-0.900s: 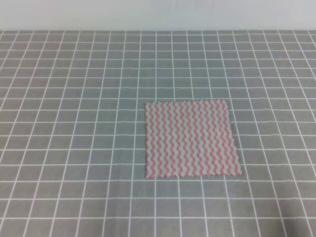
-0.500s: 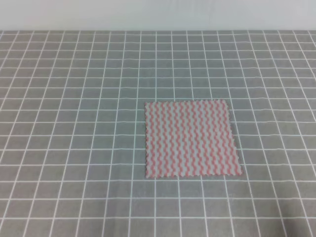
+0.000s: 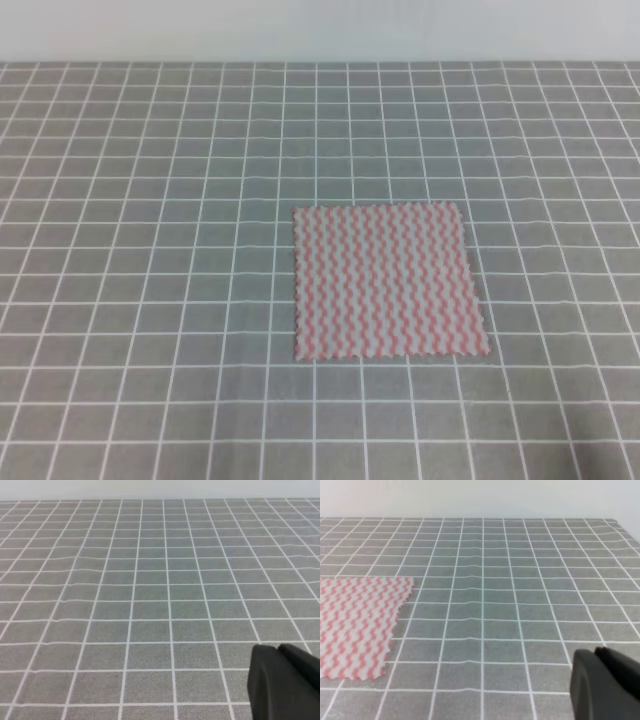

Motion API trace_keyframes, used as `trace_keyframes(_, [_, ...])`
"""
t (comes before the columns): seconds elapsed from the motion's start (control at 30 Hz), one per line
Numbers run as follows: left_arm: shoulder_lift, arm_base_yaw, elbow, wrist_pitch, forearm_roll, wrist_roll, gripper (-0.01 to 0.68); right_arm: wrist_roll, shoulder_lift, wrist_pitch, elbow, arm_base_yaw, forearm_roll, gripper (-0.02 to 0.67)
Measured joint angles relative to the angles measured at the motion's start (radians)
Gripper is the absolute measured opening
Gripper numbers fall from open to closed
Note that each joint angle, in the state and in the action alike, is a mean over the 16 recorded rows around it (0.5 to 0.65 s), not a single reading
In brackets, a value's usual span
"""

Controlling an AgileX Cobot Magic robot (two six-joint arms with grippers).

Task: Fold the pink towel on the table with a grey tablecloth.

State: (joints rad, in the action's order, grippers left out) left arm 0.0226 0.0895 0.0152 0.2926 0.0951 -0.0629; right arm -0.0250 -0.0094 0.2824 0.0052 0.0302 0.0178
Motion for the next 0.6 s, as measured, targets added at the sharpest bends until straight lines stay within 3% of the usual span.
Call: trace_keyframes(0.6, [0.011, 0.001, 0.006, 0.006, -0.006, 0.000, -0.002, 0.000, -0.009, -0.004, 0.009, 0.000, -0.002, -0.017])
